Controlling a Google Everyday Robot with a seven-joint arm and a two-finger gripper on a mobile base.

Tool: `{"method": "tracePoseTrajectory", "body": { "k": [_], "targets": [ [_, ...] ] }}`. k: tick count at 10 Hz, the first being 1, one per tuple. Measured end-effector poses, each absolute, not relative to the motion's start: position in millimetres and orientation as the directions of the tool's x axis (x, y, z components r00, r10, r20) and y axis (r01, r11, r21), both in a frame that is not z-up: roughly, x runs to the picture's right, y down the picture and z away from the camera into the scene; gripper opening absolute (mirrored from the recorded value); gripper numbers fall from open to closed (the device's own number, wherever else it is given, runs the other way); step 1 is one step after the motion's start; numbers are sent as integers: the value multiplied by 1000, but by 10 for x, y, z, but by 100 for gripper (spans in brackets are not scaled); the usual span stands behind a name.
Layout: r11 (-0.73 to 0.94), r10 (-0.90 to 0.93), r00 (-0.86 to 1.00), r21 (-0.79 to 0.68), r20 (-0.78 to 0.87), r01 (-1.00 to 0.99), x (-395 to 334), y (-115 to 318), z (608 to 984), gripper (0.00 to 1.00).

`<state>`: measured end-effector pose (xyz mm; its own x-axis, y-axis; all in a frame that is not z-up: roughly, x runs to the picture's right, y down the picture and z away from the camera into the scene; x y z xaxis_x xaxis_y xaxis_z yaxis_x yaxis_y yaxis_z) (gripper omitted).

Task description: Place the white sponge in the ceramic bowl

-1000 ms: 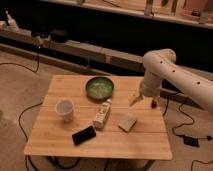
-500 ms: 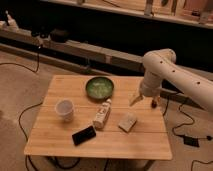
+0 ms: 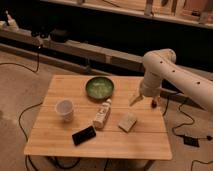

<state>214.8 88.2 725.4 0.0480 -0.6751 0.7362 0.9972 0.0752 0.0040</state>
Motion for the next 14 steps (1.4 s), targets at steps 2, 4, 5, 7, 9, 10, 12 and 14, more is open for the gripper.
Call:
{"method": "tracePoseTrajectory", "body": {
  "k": [2,4,5,7,9,10,12,14],
  "targets": [
    [75,-675,48,4,736,997,2148,883,7256,80],
    [75,-675,48,4,736,997,2148,883,7255,80],
    [75,-675,48,4,736,997,2148,883,7256,80],
    [76,-674,49,4,737,997,2148,889,7264,80],
    [110,-659,94,-28,746,994,2154,907,7317,80],
    [146,-646,142,-62,750,987,2161,925,7369,80],
    [222,-615,251,-141,748,965,2190,957,7463,80],
    [235,-609,270,-155,746,959,2191,958,7479,80]
  ]
}}
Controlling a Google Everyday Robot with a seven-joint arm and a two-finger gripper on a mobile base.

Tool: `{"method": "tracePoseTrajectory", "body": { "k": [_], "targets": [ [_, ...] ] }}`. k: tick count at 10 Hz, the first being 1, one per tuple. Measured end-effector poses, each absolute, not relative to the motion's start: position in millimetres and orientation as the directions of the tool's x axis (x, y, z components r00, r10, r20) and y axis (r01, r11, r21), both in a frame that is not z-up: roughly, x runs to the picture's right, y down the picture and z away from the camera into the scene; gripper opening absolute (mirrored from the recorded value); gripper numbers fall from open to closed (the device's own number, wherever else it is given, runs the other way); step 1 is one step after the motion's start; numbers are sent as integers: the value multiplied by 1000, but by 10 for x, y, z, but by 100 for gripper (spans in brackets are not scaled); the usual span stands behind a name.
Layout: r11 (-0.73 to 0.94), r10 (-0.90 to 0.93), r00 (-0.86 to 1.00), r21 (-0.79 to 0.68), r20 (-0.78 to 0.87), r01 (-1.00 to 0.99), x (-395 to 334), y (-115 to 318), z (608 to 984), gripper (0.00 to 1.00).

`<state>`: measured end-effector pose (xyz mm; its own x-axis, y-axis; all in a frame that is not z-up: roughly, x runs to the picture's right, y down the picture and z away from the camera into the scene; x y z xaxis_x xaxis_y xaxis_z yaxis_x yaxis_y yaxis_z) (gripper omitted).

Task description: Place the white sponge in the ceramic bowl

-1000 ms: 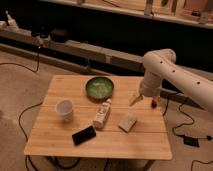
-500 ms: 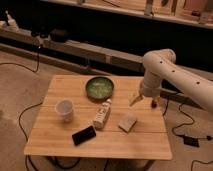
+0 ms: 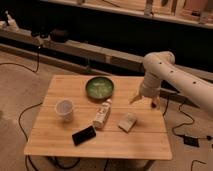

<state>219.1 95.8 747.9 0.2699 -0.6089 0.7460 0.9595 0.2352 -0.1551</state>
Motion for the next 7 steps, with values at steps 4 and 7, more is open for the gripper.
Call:
{"method": "tracePoseTrajectory", "body": {
  "k": [4,7],
  "targets": [
    [234,-575,233,-115,785,965,2016,1251,7589,80],
    [238,-543,251,-140,801,961,1908,1572,7846,80]
  ]
}}
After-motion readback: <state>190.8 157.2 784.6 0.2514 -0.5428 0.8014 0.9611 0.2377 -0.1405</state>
